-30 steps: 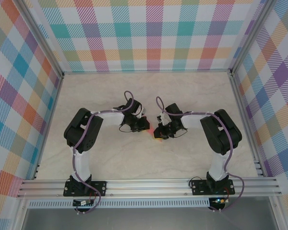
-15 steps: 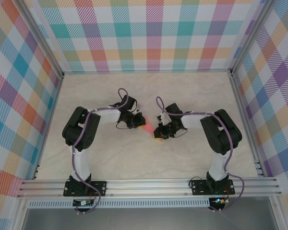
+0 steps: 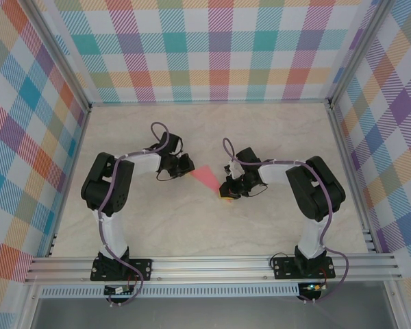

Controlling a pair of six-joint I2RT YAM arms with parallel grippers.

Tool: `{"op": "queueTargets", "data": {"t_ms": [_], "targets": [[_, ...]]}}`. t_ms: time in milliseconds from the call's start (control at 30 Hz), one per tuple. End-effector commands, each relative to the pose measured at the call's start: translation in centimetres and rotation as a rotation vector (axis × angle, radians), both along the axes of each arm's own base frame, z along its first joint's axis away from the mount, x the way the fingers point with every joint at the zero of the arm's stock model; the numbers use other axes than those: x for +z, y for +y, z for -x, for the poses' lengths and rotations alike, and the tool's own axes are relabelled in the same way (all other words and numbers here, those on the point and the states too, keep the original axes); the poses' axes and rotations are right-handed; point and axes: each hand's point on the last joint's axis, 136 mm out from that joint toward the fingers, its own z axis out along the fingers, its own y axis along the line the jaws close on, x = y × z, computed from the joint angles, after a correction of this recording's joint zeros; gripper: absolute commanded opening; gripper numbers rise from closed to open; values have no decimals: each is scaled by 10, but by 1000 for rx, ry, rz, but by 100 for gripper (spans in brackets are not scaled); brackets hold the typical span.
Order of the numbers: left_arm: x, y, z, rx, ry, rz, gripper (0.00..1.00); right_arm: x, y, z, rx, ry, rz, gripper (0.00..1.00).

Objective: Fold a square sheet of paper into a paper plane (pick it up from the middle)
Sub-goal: Fold the wing for the fifth time at the center of the table.

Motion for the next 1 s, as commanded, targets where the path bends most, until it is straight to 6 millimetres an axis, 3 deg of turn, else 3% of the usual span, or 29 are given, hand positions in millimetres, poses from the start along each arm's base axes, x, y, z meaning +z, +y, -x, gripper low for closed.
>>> {"op": "queueTargets", "data": {"t_ms": [0, 133, 300, 467, 700, 967], "targets": [[-20, 64, -5, 151, 6, -218, 13, -37, -39, 34, -43, 168, 196, 8], [8, 52, -6, 114, -63, -163, 15, -29, -34, 31, -42, 157, 168, 8], [45, 25, 9, 54, -159, -121, 16, -2, -19, 20, -30, 110, 73, 9], [60, 1, 27, 36, -219, -63, 16, 30, 0, 12, -4, 65, -38, 10], [60, -49, 54, -63, -228, 64, 16, 46, 1, -8, -42, -35, -1, 11], [37, -87, 73, -140, -174, 142, 15, 40, 1, -5, -46, -73, 84, 11]]}}
